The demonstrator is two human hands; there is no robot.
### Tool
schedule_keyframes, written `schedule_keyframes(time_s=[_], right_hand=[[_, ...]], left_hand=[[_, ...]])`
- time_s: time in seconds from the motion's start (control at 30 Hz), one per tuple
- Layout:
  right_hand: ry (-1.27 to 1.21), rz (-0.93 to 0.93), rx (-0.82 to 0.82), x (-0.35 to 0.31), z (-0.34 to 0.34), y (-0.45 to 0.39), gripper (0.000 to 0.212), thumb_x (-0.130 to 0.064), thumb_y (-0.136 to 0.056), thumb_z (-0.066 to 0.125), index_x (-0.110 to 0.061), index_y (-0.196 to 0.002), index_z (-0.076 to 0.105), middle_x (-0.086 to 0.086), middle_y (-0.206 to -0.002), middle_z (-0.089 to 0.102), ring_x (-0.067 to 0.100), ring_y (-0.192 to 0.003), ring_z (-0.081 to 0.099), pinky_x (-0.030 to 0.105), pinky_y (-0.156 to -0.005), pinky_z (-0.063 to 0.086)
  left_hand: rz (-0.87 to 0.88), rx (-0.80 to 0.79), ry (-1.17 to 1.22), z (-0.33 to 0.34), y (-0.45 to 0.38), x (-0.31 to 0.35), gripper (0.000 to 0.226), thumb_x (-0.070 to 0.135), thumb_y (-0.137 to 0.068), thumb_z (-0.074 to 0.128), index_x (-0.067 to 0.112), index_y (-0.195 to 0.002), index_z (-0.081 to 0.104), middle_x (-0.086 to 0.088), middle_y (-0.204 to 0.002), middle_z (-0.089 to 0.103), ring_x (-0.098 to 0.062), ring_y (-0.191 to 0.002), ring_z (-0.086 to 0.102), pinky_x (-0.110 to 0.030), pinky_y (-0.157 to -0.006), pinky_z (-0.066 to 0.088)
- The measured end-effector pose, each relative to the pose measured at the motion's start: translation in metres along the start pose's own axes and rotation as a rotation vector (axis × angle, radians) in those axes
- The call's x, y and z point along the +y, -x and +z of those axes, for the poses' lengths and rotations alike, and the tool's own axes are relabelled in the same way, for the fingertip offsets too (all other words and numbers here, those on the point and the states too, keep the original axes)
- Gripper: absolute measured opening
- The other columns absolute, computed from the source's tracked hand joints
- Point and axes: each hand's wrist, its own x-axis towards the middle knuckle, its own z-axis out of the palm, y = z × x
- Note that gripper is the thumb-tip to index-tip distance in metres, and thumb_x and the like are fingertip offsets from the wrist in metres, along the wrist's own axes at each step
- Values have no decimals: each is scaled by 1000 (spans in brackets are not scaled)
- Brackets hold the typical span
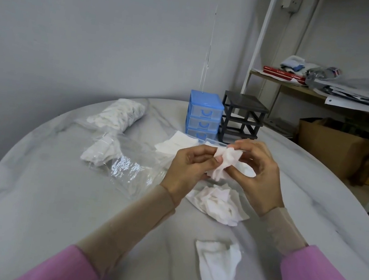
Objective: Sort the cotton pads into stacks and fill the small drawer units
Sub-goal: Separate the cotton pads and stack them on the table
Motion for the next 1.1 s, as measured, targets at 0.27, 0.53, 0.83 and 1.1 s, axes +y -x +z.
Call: schedule_keyframes(time_s=[0.27, 0.53, 0.83, 1.1], right_hand=[[25, -15, 14, 4, 1, 0, 23, -4, -77, 72, -22, -81, 58, 1, -105, 57, 1, -98, 56, 14, -82, 47], [-306, 207, 88, 0, -1, -4, 25, 6, -80, 64, -15, -79, 51, -14, -74, 60, 9, -76, 56, 24, -76, 49], [-325, 203, 54, -2, 0, -6, 28, 13, -80, 61, -12, -76, 48, -3, -77, 49, -2, -60, 47, 13, -61, 45], [-305, 213, 29, -4, 0, -4, 31, 6, -73, 69, -14, -86, 49, -3, -78, 56, -1, -62, 53, 13, -64, 48]], left_hand=[[16, 105, 23, 1, -1, -1, 14, -5, -88, 53, 4, -99, 55, -8, -79, 64, -6, -59, 65, -20, -50, 53], [228, 203, -214, -3, -3, -9, 34, -14, -87, 44, 18, -78, 39, -3, -81, 52, -13, -72, 51, -18, -61, 44], [87, 194, -166, 1, 0, -2, 26, 2, -90, 48, 12, -78, 68, -2, -84, 68, -10, -79, 61, -10, -61, 48], [192, 142, -286, 3, 1, -6, 10, 22, -72, 77, 19, -68, 69, 6, -67, 67, -7, -67, 62, -19, -65, 47]])
